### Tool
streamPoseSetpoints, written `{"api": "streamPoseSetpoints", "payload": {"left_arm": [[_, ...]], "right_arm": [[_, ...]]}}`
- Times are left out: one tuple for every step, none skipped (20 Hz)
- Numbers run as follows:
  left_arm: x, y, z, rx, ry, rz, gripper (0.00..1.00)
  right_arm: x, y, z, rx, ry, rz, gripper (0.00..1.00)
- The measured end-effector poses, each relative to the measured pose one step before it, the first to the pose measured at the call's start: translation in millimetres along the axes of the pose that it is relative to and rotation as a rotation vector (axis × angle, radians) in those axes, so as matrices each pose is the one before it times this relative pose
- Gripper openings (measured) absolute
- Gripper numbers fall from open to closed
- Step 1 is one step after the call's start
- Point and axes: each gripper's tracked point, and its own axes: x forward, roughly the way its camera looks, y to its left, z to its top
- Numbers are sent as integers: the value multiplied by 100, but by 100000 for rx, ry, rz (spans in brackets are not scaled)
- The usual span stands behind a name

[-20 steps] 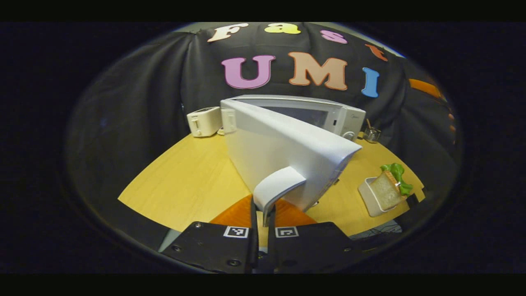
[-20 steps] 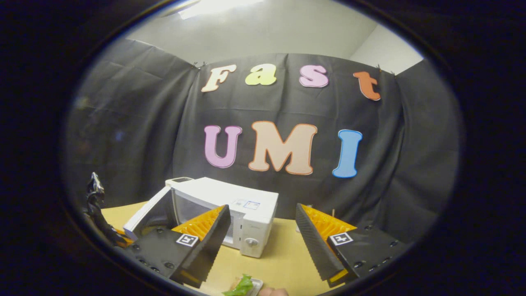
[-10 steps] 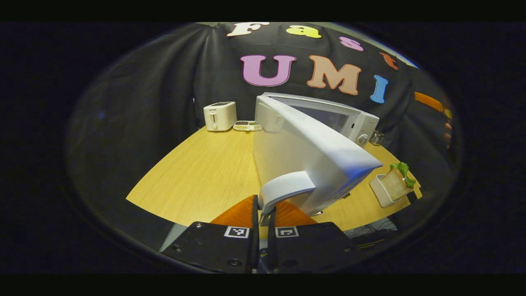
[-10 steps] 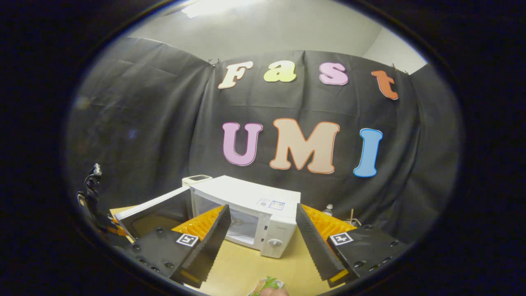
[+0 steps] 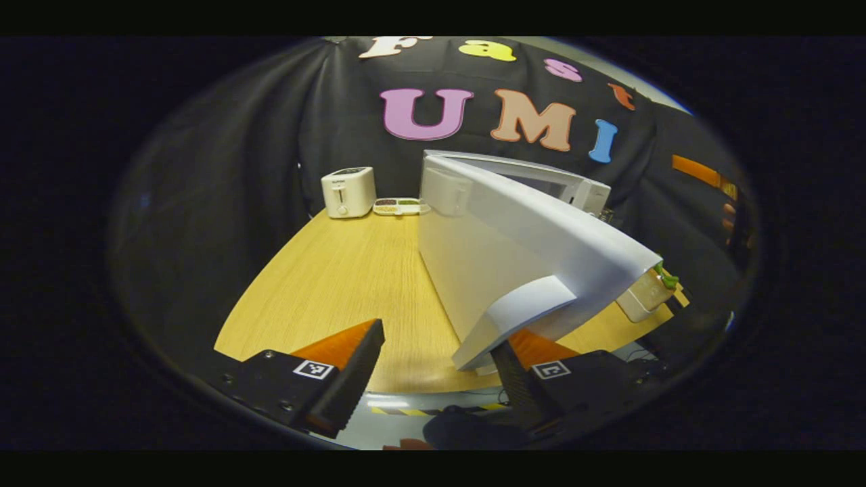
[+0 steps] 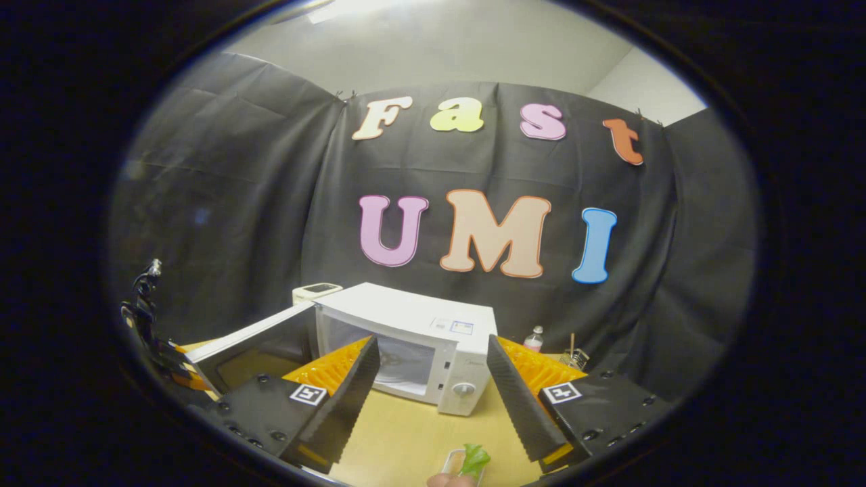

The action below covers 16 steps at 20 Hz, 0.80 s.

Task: Open the microwave oven with the left hand, put the food in, and close the microwave oven.

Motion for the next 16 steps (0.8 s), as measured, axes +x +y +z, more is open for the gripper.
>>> {"api": "streamPoseSetpoints", "payload": {"left_arm": [[-3, 12, 167, 2556, 65, -45, 91], [-145, -21, -56, 2043, 17, 39, 90], [-214, -104, 231, 1440, -280, 71, 90], [-394, -98, 441, 1217, -2000, 373, 91], [-509, 12, 451, 509, -1555, 751, 91], [-656, 69, 165, -23, -965, 1179, 90], [-708, -81, 393, -677, -1399, 11, 90], [-936, -256, 389, -1206, -1271, -398, 90], [-778, -81, 506, -1206, -947, 308, 89], [-763, -41, 150, -668, 348, 264, 89], [-764, -213, 873, 121, -2839, -391, 90], [-473, -328, 1155, -976, -2849, -1035, 90], [-504, -80, 1152, -258, -1241, 992, 90], [-502, 161, 1202, 1161, -1452, 1162, 90], [-139, 276, 1416, 3086, -2524, 2090, 90], [-80, 322, 1362, 3349, -3002, 2171, 91]], "right_arm": [[-364, 25, -186, -428, 427, -723, 97], [-298, 72, -58, -156, -240, -396, 97], [-203, -158, -130, -42, 139, -550, 97], [-140, -478, -705, -117, 1524, -837, 97], [46, -650, -834, -625, 2519, -1409, 97], [-94, -771, -843, -316, 2386, -1688, 97], [70, -578, -690, 194, 2415, -1092, 99], [67, -420, -990, 627, 2921, -374, 98], [18, -493, -889, 1154, 2980, -569, 97], [147, -583, -710, 1581, 2265, -778, 97], [163, -628, -577, 1909, 1429, -1251, 98], [248, -709, -971, 866, 1895, -1598, 97], [187, -653, -896, 32, 1538, -1485, 97], [357, -421, -1186, 34, 1929, -659, 99], [172, -222, -1249, -241, 2054, -112, 97], [274, -168, -1213, -902, 2093, -151, 99]]}}
